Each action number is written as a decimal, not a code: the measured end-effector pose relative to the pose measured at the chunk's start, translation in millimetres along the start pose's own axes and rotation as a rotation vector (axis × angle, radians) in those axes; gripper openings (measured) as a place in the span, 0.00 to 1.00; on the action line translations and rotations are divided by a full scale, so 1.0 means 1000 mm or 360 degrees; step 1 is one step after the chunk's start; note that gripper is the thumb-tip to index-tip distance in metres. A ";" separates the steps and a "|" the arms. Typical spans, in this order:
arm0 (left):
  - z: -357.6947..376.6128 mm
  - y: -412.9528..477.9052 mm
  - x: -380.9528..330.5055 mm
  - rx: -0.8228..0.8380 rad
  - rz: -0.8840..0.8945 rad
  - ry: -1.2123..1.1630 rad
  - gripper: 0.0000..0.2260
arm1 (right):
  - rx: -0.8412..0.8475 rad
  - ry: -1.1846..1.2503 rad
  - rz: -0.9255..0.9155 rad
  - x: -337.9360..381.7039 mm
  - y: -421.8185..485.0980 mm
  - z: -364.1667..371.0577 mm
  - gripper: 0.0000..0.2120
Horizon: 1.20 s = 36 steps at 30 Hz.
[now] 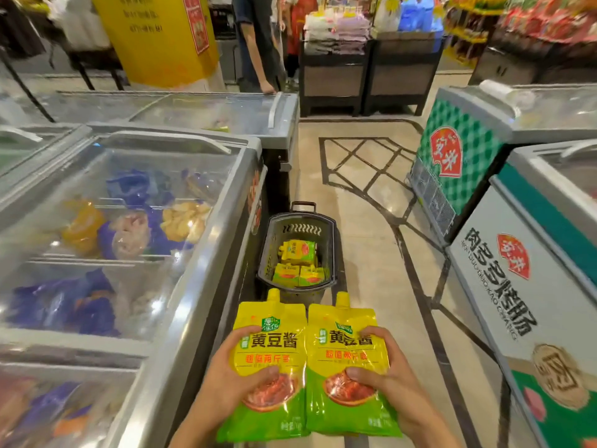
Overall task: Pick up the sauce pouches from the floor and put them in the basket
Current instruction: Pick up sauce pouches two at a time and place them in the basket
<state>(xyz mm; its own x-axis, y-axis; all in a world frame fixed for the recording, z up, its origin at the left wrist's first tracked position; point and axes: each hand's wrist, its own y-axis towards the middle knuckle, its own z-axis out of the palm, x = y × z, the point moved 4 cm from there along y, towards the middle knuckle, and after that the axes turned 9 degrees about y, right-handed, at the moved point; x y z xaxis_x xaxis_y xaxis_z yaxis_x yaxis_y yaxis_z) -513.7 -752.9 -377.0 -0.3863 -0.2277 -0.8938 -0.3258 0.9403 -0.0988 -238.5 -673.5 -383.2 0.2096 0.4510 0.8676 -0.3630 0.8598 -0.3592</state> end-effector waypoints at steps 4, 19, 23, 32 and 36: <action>-0.013 0.088 0.024 0.0083 -0.0055 -0.0057 0.33 | -0.0139 0.0030 0.0010 0.004 0.074 0.017 0.34; 0.005 0.340 0.073 0.0361 -0.0297 -0.0081 0.31 | -0.0337 -0.0043 0.0216 0.030 0.308 0.031 0.34; 0.035 0.409 0.094 0.0401 -0.0368 0.0036 0.32 | -0.0313 -0.0094 0.0325 0.021 0.390 0.000 0.41; 0.140 0.584 0.245 0.0358 -0.0621 0.0213 0.30 | -0.0187 -0.0437 0.0455 -0.099 0.643 -0.083 0.33; 0.184 0.637 0.322 0.0213 -0.0648 0.0226 0.30 | -0.0142 -0.0556 0.0483 -0.160 0.723 -0.097 0.29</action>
<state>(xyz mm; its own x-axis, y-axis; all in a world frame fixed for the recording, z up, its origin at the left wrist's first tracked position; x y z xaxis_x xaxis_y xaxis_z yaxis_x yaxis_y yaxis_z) -686.4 -180.7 -808.0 -0.3674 -0.6095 -0.7025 -0.3649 0.7893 -0.4939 -446.3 -100.5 -815.1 -0.2178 0.5907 0.7769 -0.2782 0.7254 -0.6296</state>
